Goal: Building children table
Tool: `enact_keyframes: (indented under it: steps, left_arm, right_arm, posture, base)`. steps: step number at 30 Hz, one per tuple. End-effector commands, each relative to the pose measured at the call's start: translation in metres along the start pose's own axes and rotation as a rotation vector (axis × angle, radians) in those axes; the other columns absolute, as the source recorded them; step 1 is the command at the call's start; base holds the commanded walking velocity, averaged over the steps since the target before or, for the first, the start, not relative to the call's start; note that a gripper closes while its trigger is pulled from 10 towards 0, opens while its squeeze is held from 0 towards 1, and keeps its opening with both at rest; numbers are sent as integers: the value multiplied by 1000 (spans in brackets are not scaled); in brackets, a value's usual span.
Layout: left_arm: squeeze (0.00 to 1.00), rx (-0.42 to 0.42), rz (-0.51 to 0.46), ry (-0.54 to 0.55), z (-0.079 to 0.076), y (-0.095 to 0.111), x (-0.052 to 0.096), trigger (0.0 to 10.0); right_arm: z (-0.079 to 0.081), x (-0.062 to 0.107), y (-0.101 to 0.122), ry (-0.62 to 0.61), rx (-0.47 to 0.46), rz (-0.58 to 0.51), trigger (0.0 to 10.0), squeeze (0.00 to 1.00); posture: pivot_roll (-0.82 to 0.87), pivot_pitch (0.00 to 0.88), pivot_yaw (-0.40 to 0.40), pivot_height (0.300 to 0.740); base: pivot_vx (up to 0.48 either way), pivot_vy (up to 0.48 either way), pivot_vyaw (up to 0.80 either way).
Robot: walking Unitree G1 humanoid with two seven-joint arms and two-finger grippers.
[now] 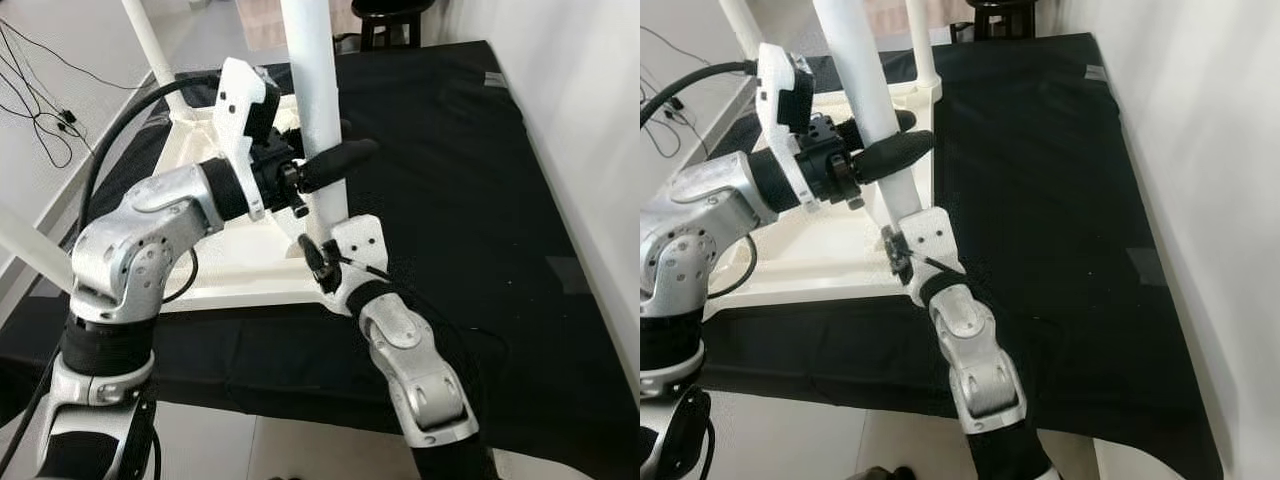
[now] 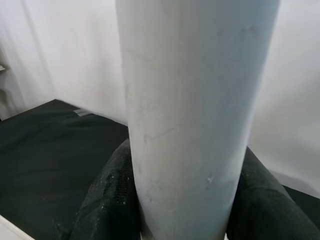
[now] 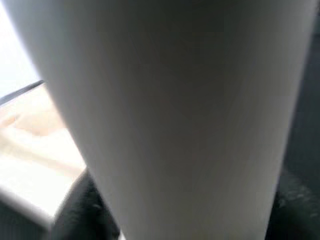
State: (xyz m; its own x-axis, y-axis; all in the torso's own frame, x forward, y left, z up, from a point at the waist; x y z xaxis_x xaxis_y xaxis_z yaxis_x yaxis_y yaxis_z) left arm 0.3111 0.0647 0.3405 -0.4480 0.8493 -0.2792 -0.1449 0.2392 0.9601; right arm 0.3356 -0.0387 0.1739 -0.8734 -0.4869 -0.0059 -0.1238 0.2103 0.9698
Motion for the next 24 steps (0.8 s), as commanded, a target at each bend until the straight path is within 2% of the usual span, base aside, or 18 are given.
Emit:
enact_keyframes:
  steps: [1,2,3,4,5,6,7,9,10,11,12,13,15,19,23,24]
  left_arm:
    - [0,20,1,9,1,-4,4,0]
    - [0,23,-2,11,0,-5,5,0]
    - [0,23,-2,11,0,-5,5,0]
    - [0,27,-4,14,0,-6,6,0]
    - [0,27,-4,14,0,-6,6,0]
    - [0,29,-4,15,-1,-7,7,0]
    - [0,29,-4,15,-1,-7,7,0]
    - [0,32,-6,18,-3,-7,8,0]
    - [0,33,-7,18,-3,-7,8,0]
    - [0,33,-7,18,-3,-7,8,0]
    - [0,33,-8,19,-3,-7,8,0]
    - [0,34,-9,18,-4,-7,8,0]
    - [0,35,-11,18,-5,-7,8,0]
    - [0,36,-12,18,-5,-7,7,0]
    - [0,37,-18,35,-4,-7,10,0]
    - [0,36,-19,40,-3,-7,10,0]
  right_arm:
    - [1,-4,14,71,-17,-74,10000,1000]
    - [-11,-6,30,137,-1,-153,10000,1000]
    - [-11,-6,30,137,-1,-153,10000,1000]
    - [-23,-7,47,209,23,-220,10000,1000]
    - [-23,-7,47,209,23,-220,10000,1000]
    - [-33,-6,63,298,57,-276,10000,1000]
    - [-33,-6,63,298,57,-276,10000,1000]
    - [-44,-1,79,438,156,-326,10000,1000]
    - [-42,0,81,528,205,-323,10000,588]
    - [-42,0,81,528,205,-323,10000,588]
    - [-41,1,80,584,232,-317,10000,588]
    - [-35,3,76,675,261,-298,10000,0]
    - [-27,6,69,806,267,-268,10000,0]
    - [-23,4,64,878,244,-252,10000,0]
    - [-17,-8,59,943,220,-244,10000,0]
    - [-15,-9,57,956,210,-241,1608,0]
  posture:
    - [3,147,123,740]
    - [5,146,121,740]
    - [5,146,121,740]
    - [6,143,120,740]
    - [6,143,120,740]
    - [7,142,119,740]
    - [7,142,119,740]
    - [10,140,117,740]
    - [9,136,119,740]
    - [9,136,119,740]
    - [9,136,119,740]
    - [11,134,117,740]
    - [13,132,116,740]
    - [16,129,115,740]
    - [23,127,107,740]
    - [25,129,105,740]
  base:
    - [0,0,0]
    - [0,0,0]
    - [0,0,0]
    - [0,0,0]
    - [0,0,0]
    - [0,0,0]
    - [0,0,0]
    - [0,0,0]
    - [0,0,0]
    - [0,0,0]
    - [0,0,0]
    - [0,0,0]
    - [0,0,0]
    - [0,0,0]
    - [0,0,0]
    - [0,0,0]
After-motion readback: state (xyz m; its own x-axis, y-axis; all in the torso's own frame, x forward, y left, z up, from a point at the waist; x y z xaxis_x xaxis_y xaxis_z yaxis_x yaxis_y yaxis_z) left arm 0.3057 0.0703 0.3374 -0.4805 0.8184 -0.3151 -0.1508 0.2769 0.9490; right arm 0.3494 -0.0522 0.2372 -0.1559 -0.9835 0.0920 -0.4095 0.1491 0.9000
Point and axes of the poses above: a point about 5 cm out from each wrist's last joint towards the gripper, its own x axis pointing back from the gripper into the wrist, its own y axis along the axis of the wrist's last joint, z = x × y, the point moved 4 cm from there along -x, pointing out of the wrist towards the gripper, and after that the axes turned 9 degrees about x, right-handed, at the moved point
